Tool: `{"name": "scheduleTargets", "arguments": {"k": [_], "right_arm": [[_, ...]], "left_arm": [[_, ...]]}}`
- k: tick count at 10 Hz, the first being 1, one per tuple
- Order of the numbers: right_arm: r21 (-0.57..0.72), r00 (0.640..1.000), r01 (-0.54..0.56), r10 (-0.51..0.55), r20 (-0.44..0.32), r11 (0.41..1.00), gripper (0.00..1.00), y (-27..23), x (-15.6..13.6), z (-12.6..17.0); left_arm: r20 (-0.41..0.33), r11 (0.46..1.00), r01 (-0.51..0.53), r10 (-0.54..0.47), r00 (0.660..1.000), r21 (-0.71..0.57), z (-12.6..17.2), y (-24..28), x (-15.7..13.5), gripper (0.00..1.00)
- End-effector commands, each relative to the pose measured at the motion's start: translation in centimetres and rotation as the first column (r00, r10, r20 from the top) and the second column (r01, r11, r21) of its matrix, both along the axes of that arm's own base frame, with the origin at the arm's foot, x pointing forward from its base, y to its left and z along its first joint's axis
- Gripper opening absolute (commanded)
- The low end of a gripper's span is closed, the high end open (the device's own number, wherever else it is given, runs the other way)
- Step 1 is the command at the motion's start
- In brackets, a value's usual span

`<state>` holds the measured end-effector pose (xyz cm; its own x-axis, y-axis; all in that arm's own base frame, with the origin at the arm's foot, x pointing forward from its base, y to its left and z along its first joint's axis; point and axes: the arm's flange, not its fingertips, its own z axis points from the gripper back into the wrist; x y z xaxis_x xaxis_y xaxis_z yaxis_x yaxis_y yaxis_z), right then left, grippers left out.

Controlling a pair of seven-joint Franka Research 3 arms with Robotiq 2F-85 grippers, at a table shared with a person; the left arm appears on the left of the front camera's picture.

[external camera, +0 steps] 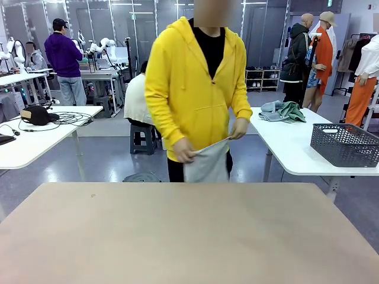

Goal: Fold the towels and place them in the basket.
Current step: When a person lays out a Towel with hook on the table, fold it in half twice.

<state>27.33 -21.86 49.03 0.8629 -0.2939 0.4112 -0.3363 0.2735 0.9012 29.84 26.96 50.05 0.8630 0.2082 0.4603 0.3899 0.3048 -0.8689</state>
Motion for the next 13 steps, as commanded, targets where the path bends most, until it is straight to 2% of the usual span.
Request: {"name": "scheduleTargets", "arguments": {"k": [1, 13], "right_arm": [[0.003, 1.000, 0.002, -0.002, 0.025, 1.000, 1.00, -0.12, 0.16, 0.09], [0.003, 1.000, 0.002, -0.002, 0.025, 1.000, 1.00, -0.12, 0.16, 0.09]], "left_arm": [[0.006, 1.000, 0.008, -0.008, 1.000, 0.000, -0.17, 0.03, -0.16, 1.00], [0.006, 1.000, 0.008, -0.008, 1.000, 0.000, -0.17, 0.03, -0.16, 1.00]]}}
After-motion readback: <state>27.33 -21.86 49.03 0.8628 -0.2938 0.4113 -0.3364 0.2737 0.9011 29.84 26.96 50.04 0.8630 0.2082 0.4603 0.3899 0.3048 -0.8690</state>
